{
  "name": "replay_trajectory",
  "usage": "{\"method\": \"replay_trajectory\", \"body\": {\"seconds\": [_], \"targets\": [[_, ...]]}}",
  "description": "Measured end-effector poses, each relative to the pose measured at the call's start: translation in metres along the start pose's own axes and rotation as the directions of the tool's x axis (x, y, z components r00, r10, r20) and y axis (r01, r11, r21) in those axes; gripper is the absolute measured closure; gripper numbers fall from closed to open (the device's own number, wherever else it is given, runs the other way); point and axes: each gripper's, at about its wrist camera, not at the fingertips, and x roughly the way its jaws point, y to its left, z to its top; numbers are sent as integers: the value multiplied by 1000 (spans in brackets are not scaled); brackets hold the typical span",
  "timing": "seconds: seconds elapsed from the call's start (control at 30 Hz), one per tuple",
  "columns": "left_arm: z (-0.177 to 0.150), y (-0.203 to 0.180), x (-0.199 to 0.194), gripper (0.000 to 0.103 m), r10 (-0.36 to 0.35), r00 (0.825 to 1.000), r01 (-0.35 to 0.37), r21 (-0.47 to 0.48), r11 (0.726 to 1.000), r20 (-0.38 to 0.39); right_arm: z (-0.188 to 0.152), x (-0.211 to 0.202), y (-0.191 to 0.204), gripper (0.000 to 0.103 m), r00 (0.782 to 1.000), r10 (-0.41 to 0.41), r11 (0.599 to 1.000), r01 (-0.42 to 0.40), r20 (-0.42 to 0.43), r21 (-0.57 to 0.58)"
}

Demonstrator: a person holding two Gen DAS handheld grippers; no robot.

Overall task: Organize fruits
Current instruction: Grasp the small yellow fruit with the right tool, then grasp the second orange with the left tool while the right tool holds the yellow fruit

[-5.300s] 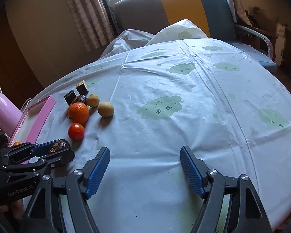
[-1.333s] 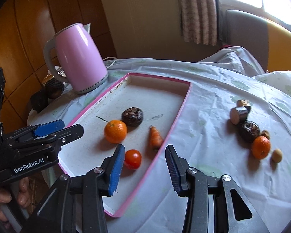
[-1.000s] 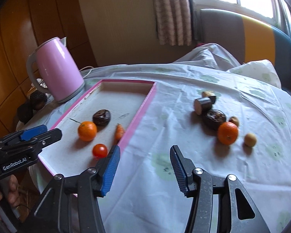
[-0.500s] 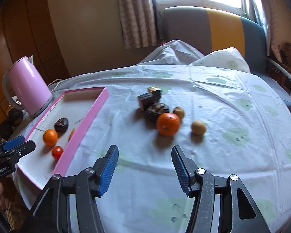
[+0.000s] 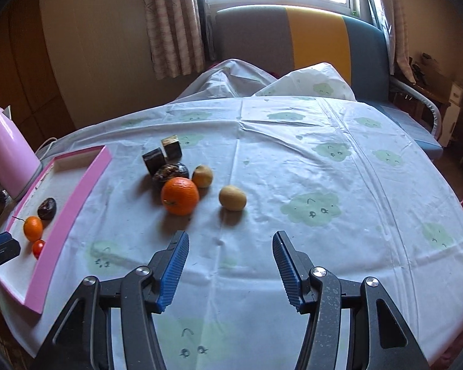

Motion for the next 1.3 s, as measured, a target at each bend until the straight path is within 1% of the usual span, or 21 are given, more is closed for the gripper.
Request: {"method": "replay_trajectory", "body": {"seconds": [0.07,0.13,0.37,0.5,0.57,0.6,0.63,0.73,0.83,0.9,1.03,1.2,1.3], "targets": [[1,-5,1,43,-10,1000,10,23,1000,-1,2,6,-2,56,1000,-6,1000,6,-8,-4],[3,-11,3,43,-27,1000,27,34,999,-5,5,13,-3,57,1000,-5,1000,5,-13,-7],[10,-23,11,43,-53,998,54,60,997,-22,22,42,-3,57,999,-1,1000,0,-37,-25],[17,-31,17,43,-73,997,75,68,995,-31,30,63,0,57,998,3,998,-7,-67,-58],[21,-36,19,43,-84,996,87,77,993,-33,31,72,2,58,995,24,997,-31,-96,-68],[22,-39,21,43,-91,995,94,80,992,-35,31,73,3,73,995,21,997,-29,-97,-77],[24,-42,23,43,-99,994,102,80,991,-38,31,72,3,75,996,6,997,-13,-88,-81],[30,-50,31,43,-117,992,121,81,989,-51,29,64,-4,75,998,-29,998,26,-52,-61],[34,-61,41,43,-143,987,149,82,985,-72,26,56,-16,75,993,-113,993,112,-29,-30],[37,-68,50,43,-153,984,160,77,984,-86,23,52,-24,75,990,-142,990,142,-19,1],[46,-81,70,43,-188,974,196,47,980,-126,21,59,-36,75,989,-135,989,138,-62,48],[56,-95,86,43,-236,961,240,12,971,-142,19,60,-41,74,993,-103,991,107,-51,77],[61,-106,97,43,-242,958,245,1,969,-156,18,60,-44,74,995,-85,992,89,-47,94]]}}
